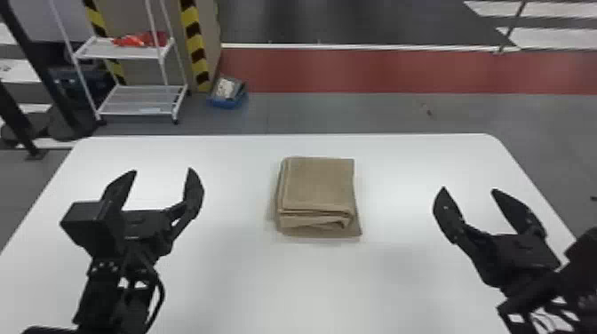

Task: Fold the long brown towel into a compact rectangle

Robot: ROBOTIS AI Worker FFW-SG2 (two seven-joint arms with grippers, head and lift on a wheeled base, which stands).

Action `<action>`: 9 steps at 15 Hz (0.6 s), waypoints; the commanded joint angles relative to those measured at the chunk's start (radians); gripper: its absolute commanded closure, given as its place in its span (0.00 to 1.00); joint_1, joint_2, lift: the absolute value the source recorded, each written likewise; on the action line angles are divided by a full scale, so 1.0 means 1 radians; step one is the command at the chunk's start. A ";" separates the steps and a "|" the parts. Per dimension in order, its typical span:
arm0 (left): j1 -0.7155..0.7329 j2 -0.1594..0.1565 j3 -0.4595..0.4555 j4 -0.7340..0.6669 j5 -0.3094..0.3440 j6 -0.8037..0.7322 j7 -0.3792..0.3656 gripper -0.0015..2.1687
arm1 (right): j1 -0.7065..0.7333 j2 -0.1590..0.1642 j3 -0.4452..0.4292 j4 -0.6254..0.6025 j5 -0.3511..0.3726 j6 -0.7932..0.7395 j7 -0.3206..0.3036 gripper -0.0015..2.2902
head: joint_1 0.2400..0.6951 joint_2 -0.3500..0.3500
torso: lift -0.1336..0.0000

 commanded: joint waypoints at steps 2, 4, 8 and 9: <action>0.012 0.000 0.002 -0.011 0.000 0.000 0.000 0.02 | 0.000 0.002 0.009 -0.001 0.001 0.009 0.000 0.04 | 1.00 0.48 | 0.13; 0.018 0.000 0.005 -0.014 0.000 0.000 -0.001 0.02 | 0.000 0.002 0.012 -0.004 0.003 0.009 0.000 0.04 | 1.00 0.48 | 0.13; 0.020 -0.001 -0.006 -0.016 -0.003 0.000 -0.012 0.02 | 0.012 0.002 0.022 -0.015 0.014 0.009 0.000 0.04 | 1.00 0.49 | 0.13; 0.020 -0.003 -0.014 -0.016 -0.008 0.000 -0.015 0.02 | 0.012 0.002 0.026 -0.015 0.017 0.009 0.000 0.04 | 1.00 0.49 | 0.13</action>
